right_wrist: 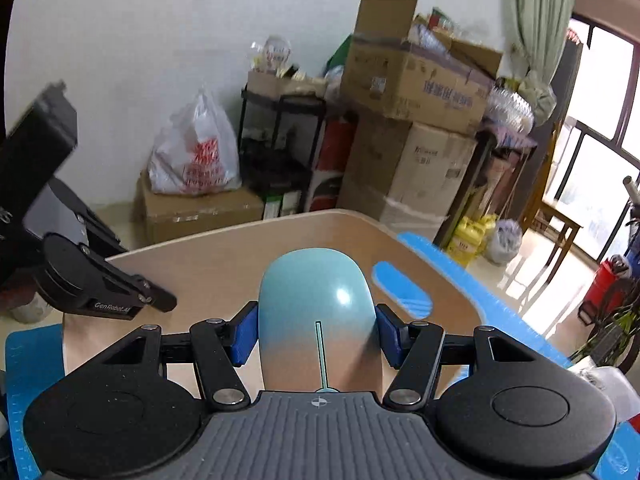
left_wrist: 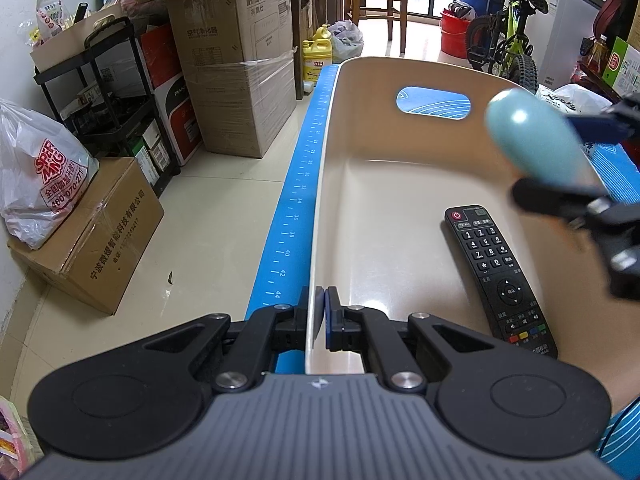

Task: Organize rigid objects
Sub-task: 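Carry the mouse with the right tool into the bin and release it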

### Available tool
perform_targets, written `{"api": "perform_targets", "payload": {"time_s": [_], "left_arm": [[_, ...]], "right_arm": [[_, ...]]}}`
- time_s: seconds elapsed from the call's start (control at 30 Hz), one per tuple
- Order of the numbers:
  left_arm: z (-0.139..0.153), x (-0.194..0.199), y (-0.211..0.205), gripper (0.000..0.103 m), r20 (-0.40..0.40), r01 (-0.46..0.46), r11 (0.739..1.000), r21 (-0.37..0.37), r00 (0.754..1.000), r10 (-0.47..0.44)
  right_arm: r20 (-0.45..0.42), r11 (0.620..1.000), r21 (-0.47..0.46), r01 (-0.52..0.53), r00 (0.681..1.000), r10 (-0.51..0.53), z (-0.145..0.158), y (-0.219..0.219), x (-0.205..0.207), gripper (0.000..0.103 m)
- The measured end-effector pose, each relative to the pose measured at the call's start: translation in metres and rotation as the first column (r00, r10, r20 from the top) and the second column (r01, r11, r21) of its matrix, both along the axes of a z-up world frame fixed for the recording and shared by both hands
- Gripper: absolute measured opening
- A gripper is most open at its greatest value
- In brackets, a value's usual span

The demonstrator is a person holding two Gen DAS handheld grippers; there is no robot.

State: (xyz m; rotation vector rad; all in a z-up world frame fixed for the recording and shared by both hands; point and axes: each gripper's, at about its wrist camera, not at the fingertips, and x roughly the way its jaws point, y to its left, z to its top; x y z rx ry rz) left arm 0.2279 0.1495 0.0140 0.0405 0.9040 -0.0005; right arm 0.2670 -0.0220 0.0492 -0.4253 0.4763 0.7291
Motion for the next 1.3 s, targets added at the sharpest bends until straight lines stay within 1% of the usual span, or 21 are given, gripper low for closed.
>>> {"api": "perform_targets", "payload": {"time_s": [0.2,0.37,0.57,0.63,0.7,0.73,0.9,1.0,1.03,1.07,1.17,1.3], "left_arm": [[0.000,0.000,-0.001,0.006,0.000,0.000,1.000,0.002,1.000,0.000],[0.000,0.000,-0.002,0.006,0.000,-0.001,1.000,0.002,1.000,0.001],[0.000,0.000,-0.001,0.006,0.000,-0.001,1.000,0.004,1.000,0.001],[0.000,0.000,-0.002,0.006,0.001,-0.001,1.000,0.002,1.000,0.001],[0.000,0.000,-0.002,0.006,0.003,0.001,1.000,0.003,1.000,-0.001],[0.000,0.000,-0.003,0.006,0.003,0.001,1.000,0.006,1.000,-0.001],[0.000,0.000,-0.002,0.006,0.005,0.002,1.000,0.007,1.000,-0.002],[-0.001,0.001,-0.002,0.006,0.003,0.001,1.000,0.013,1.000,-0.001],[-0.001,0.001,-0.002,0.006,0.001,0.001,1.000,0.013,1.000,-0.001],[-0.001,0.001,-0.002,0.006,0.001,0.001,1.000,0.012,1.000,-0.001],[-0.001,0.000,-0.003,0.006,0.000,0.001,1.000,0.010,1.000,-0.001],[-0.001,0.000,-0.003,0.006,0.000,0.001,1.000,0.010,1.000,-0.001]], "right_arm": [[-0.082,0.996,-0.091,0.011,0.996,-0.019,-0.018,0.027,0.009,0.064],[-0.139,0.980,-0.198,-0.032,0.990,0.004,-0.029,0.046,0.007,0.064],[-0.200,0.941,-0.335,-0.056,0.980,-0.013,-0.042,0.070,0.009,0.064],[-0.214,0.932,-0.359,-0.050,0.976,-0.030,-0.043,0.074,0.011,0.064],[-0.253,0.917,-0.395,-0.059,0.966,-0.047,-0.049,0.078,0.013,0.064],[-0.247,0.907,-0.416,-0.058,0.968,-0.051,-0.051,0.080,0.012,0.064],[-0.272,0.903,-0.426,-0.050,0.959,-0.075,-0.052,0.079,0.016,0.065],[-0.259,0.893,-0.446,-0.054,0.963,-0.071,-0.052,0.080,0.015,0.070],[-0.251,0.893,-0.447,-0.055,0.966,-0.066,-0.051,0.081,0.014,0.074],[-0.247,0.894,-0.445,-0.056,0.967,-0.063,-0.051,0.081,0.014,0.076],[-0.243,0.903,-0.426,-0.048,0.968,-0.063,-0.047,0.079,0.015,0.080],[-0.236,0.919,-0.394,-0.021,0.968,-0.079,-0.042,0.071,0.015,0.082]]}}
